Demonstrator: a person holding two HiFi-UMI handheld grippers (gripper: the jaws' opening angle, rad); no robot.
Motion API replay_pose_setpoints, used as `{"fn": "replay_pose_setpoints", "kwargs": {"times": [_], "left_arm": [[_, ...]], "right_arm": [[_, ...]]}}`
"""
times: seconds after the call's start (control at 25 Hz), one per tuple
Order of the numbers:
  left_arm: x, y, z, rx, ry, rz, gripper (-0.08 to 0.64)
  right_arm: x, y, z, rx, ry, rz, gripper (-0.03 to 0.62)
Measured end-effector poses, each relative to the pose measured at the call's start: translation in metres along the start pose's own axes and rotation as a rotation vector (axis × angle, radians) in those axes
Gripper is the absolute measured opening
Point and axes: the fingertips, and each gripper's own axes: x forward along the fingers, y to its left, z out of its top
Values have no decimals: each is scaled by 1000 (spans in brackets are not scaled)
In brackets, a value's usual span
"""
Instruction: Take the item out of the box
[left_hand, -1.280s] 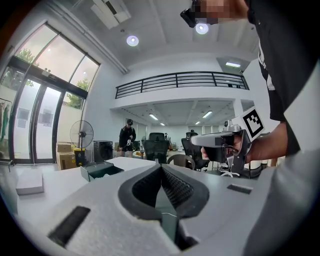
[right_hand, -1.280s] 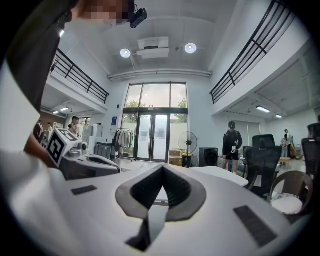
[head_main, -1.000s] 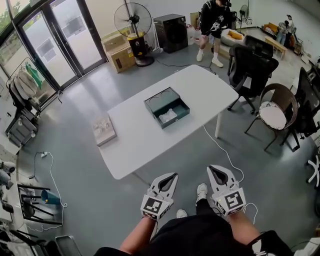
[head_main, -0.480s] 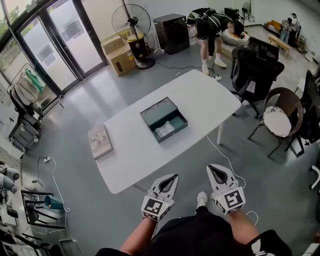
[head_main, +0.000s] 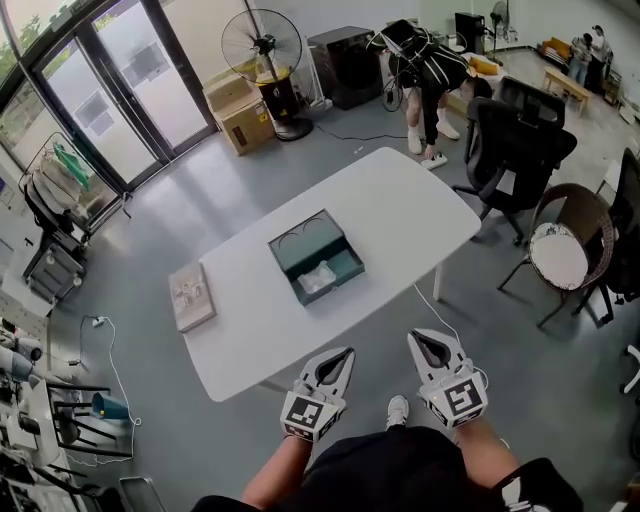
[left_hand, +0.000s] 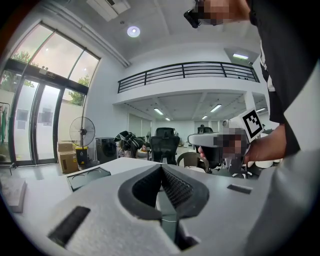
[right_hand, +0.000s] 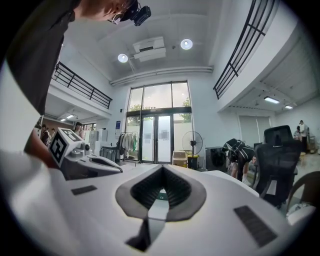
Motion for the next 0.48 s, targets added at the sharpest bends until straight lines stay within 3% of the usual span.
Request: {"fn": "replay_pose_setpoints", "kwargs": {"times": [0.48], "left_arm": [[58,10,11,-18,18,73,12]], "right_arm": [[21,-59,-7,5,0,69,6]]}}
